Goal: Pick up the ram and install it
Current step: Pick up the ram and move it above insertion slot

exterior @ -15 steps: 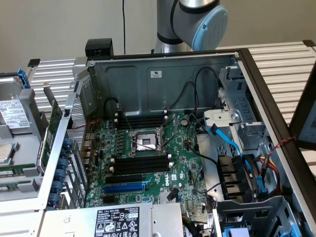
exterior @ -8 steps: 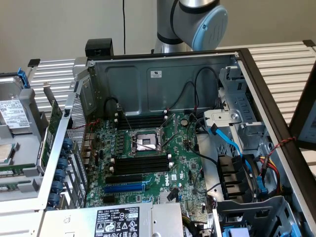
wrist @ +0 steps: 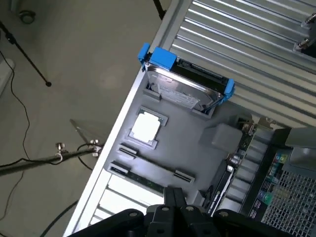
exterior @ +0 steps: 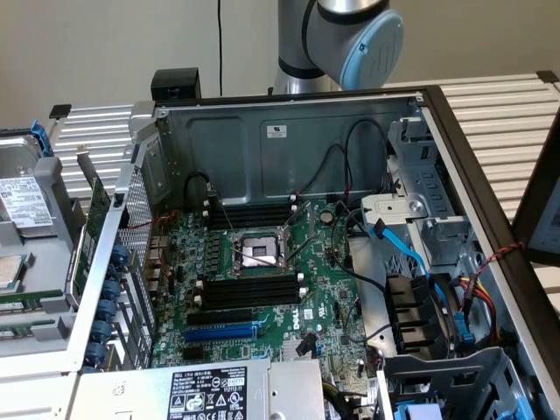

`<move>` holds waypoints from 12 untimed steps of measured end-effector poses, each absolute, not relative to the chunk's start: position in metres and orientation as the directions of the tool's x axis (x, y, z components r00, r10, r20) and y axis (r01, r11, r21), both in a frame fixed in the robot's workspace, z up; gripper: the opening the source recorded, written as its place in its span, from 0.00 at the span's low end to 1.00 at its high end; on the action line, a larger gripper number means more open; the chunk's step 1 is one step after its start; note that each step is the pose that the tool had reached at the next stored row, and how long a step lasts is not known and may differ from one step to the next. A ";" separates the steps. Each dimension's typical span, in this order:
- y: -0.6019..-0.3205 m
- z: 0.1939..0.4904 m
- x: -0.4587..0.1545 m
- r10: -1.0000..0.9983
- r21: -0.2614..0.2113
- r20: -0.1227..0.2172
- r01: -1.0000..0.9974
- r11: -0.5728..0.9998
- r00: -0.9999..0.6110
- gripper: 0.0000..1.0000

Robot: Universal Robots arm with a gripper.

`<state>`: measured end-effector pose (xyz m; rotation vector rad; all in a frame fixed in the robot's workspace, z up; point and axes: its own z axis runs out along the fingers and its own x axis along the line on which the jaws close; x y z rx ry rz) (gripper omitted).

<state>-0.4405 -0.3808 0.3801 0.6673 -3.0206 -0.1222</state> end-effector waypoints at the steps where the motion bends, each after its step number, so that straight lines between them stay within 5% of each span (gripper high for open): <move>1: -0.381 0.380 -0.440 -0.437 0.087 0.027 -0.434 0.897 -0.899 0.10; 12: -0.381 0.380 -0.440 -0.608 0.083 0.022 -0.604 0.792 -0.794 0.10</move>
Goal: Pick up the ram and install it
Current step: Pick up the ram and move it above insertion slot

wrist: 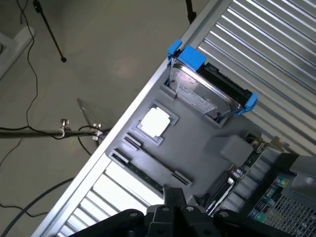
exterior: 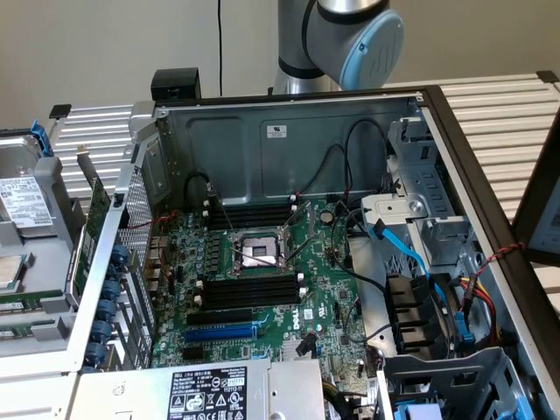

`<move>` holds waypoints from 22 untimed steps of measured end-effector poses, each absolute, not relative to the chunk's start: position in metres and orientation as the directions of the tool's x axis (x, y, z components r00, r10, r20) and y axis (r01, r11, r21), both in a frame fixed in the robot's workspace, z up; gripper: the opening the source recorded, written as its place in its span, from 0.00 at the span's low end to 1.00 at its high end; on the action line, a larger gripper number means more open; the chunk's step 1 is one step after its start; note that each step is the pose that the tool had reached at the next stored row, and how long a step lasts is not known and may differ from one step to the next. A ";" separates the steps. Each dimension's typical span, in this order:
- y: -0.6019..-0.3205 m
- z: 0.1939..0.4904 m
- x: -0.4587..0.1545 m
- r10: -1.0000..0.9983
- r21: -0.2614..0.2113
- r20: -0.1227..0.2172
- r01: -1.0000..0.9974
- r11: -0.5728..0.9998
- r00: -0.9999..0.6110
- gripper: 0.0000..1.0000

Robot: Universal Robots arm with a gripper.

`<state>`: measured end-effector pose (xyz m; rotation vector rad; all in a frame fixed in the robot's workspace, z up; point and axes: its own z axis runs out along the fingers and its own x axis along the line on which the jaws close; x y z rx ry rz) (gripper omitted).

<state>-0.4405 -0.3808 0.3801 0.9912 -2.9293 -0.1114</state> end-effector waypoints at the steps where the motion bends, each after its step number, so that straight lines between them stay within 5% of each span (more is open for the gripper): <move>1: -0.381 0.380 -0.440 -0.622 0.083 0.021 -0.619 0.781 -0.783 0.10; 22: -0.381 0.380 -0.440 -0.869 0.057 0.003 -0.868 0.494 -0.495 0.10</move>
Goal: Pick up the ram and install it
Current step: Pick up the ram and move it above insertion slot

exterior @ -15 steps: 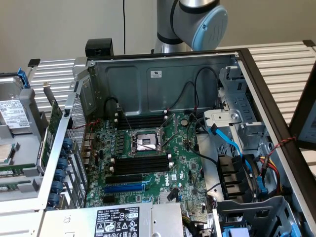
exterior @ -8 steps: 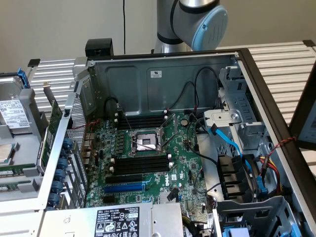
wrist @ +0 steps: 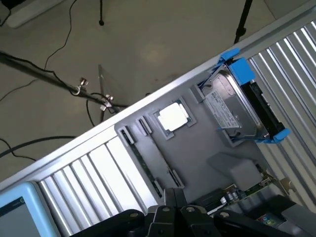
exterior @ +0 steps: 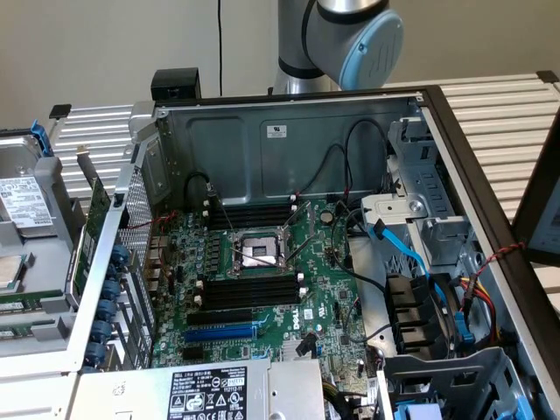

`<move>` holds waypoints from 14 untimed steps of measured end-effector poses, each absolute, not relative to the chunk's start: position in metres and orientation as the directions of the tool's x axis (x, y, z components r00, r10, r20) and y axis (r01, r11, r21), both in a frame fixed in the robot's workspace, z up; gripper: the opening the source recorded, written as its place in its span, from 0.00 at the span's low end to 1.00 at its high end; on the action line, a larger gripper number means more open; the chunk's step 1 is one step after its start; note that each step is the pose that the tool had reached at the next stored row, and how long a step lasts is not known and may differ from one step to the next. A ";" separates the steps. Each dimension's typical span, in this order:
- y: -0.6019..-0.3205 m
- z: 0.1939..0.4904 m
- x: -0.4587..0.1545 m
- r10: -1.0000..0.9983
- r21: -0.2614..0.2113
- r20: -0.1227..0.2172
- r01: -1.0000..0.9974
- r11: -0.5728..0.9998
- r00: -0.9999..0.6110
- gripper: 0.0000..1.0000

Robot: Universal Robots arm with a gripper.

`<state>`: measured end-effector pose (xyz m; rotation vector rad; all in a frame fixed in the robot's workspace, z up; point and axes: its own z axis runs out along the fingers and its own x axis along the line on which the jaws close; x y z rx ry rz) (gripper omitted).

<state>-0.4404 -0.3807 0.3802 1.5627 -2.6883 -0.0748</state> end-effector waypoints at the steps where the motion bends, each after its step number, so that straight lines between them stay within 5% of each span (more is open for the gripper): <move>1: -0.381 0.380 -0.440 -0.877 0.053 0.000 -0.876 0.480 -0.480 0.10; 14: -0.381 0.380 -0.440 -0.965 0.031 -0.010 -0.965 0.262 -0.262 0.10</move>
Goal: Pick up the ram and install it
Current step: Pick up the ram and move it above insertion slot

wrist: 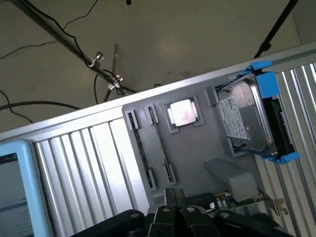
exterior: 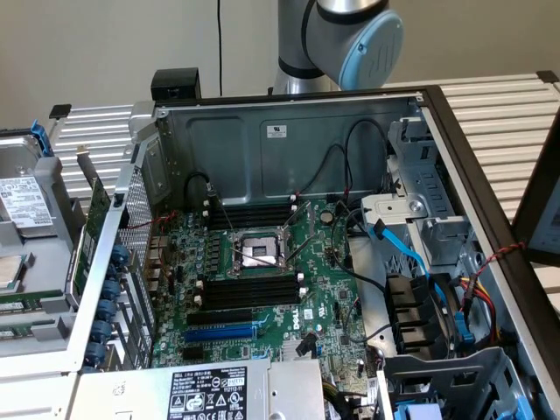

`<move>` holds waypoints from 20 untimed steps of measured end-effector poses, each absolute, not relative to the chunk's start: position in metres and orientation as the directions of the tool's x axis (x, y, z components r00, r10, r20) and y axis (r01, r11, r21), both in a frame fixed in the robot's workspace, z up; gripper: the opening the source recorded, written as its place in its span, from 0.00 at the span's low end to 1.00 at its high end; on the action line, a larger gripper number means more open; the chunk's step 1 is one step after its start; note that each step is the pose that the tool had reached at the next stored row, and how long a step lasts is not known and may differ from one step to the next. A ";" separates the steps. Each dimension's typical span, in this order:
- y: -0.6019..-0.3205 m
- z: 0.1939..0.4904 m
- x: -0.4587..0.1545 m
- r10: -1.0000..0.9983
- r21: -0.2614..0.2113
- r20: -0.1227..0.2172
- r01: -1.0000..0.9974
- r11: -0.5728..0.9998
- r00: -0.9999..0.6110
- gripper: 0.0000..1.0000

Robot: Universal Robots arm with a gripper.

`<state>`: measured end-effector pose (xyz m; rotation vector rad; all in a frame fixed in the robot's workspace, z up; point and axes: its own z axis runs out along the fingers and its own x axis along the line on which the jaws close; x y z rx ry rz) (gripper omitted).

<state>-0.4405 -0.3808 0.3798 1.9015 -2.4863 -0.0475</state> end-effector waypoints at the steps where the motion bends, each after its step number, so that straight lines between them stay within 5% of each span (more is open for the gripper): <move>1: -0.381 0.380 -0.440 -0.970 0.031 -0.010 -0.969 0.244 -0.244 0.10; 20: -0.381 0.375 -0.444 -1.000 0.015 -0.010 -1.000 -0.017 0.017 0.10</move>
